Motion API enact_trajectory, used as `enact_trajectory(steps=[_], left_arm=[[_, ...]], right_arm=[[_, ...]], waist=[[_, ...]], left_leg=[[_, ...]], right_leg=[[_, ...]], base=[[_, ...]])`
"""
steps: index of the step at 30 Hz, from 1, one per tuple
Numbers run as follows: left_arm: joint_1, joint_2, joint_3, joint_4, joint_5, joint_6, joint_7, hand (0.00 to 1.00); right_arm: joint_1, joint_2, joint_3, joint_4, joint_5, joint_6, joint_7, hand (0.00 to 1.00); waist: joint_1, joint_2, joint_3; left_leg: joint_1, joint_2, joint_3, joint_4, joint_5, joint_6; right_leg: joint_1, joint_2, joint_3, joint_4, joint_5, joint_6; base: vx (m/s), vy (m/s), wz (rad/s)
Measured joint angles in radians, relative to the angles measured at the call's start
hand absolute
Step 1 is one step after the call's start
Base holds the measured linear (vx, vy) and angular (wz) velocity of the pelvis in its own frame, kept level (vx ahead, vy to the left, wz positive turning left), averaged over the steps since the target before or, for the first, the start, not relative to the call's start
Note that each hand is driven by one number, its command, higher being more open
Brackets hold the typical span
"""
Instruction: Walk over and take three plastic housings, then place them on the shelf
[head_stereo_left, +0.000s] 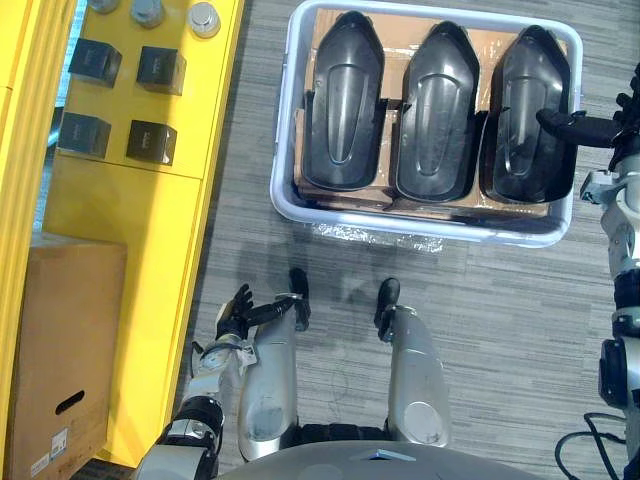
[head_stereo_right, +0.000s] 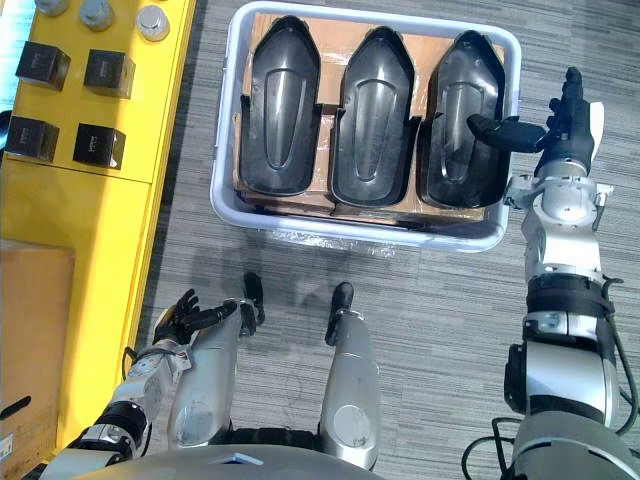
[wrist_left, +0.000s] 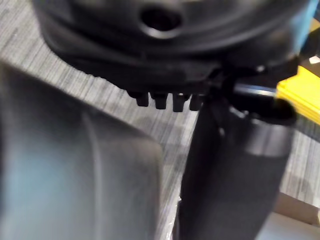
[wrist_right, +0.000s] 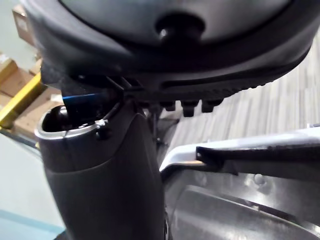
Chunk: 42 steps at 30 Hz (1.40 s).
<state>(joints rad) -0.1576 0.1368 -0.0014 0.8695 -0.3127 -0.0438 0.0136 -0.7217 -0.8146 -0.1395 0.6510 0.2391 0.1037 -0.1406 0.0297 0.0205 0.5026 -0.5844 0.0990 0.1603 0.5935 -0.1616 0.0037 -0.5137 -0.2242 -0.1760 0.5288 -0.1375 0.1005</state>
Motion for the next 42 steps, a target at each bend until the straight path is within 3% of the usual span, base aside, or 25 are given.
enact_trajectory(steps=[13, 22, 30, 31, 42], left_arm=[[0.001, -0.003, -0.002, -0.007, -0.035, 0.003, 0.002, 1.00], [0.001, -0.002, -0.002, -0.010, -0.036, 0.003, -0.001, 1.00], [0.002, -0.001, -0.002, -0.009, -0.040, 0.004, 0.000, 1.00], [0.002, -0.001, -0.002, -0.009, -0.043, 0.004, 0.000, 1.00], [0.006, 0.003, -0.001, -0.005, -0.079, 0.004, 0.000, 1.00]], right_arm=[[-0.046, -0.008, 0.014, 0.022, -0.042, 0.119, -0.038, 1.00], [-0.033, -0.008, 0.014, 0.054, -0.078, 0.180, 0.076, 1.00], [0.001, -0.003, 0.015, 0.073, -0.079, 0.214, 0.112, 1.00], [0.001, 0.001, 0.017, 0.088, -0.080, 0.215, 0.113, 0.00], [0.019, 0.001, -0.014, 0.124, -0.118, 0.226, 0.056, 0.00]], waist=[[0.017, 0.000, 0.000], [0.022, 0.000, 0.000], [0.023, 0.000, 0.000], [0.024, 0.000, 0.000], [0.022, -0.003, -0.002]], left_leg=[[-0.002, 0.004, -0.005, 0.013, -0.001, -0.002], [-0.002, 0.010, -0.004, 0.015, -0.001, -0.002], [-0.002, 0.016, -0.002, 0.014, -0.001, -0.002], [-0.002, 0.016, -0.002, 0.014, -0.001, -0.002], [-0.004, 0.015, -0.002, -0.008, 0.007, -0.010]], right_leg=[[-0.001, -0.002, -0.007, 0.016, -0.008, -0.005], [-0.001, 0.001, -0.010, 0.017, -0.008, -0.005], [-0.001, 0.005, -0.012, 0.014, -0.008, -0.005], [-0.001, 0.005, -0.012, 0.014, -0.008, -0.005], [-0.013, 0.004, -0.019, 0.021, -0.013, -0.014]], base=[[0.00, -0.004, 0.01], [0.00, 0.000, 0.00], [0.00, 0.000, 0.00], [0.00, 0.000, 0.00], [0.01, -0.008, 0.00]])
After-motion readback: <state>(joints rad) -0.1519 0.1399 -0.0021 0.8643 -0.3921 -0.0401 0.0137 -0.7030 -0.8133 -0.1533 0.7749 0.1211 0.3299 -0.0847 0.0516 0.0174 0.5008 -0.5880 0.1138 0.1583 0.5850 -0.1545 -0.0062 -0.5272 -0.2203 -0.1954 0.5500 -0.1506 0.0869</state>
